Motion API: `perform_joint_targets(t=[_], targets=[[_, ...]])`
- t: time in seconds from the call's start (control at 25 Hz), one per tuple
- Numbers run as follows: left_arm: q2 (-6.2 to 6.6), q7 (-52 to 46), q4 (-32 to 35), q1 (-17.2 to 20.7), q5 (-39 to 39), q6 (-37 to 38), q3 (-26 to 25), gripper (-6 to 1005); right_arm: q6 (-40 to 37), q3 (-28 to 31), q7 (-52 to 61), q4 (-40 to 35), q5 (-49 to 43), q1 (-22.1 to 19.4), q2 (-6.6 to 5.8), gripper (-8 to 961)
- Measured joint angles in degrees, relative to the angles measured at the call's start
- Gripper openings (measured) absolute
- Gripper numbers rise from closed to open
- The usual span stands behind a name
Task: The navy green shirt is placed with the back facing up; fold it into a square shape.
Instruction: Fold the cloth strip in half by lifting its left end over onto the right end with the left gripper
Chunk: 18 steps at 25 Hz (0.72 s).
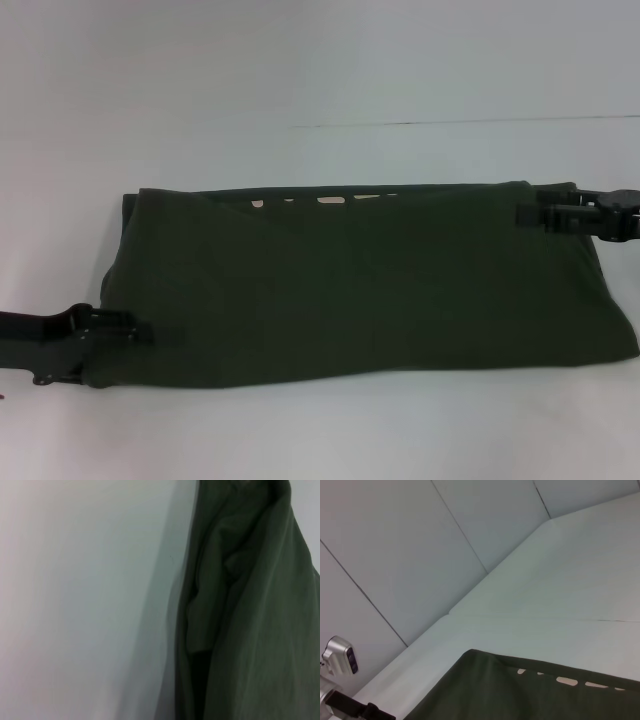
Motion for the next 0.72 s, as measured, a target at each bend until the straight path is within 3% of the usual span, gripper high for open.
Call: perform_joint_targets(t=[0.24, 0.44, 0.72], targets=[[0.19, 0.00, 0.05, -0.05, 0.06, 0.29, 0.03, 723, 0.00, 0.00, 0.09, -0.01, 0.03, -0.08, -0.03, 807], [0.21, 0.00, 0.11, -0.06, 0.10, 0.41, 0.03, 541, 0.00, 0.00, 0.10, 0.00, 0.07, -0.09, -0.09, 807], [0.24, 0.00, 0.18, -0.06, 0.02, 0.49, 0.03, 496, 0.10, 0.00, 0.09, 0.17, 0.08, -0.09, -0.08, 807]])
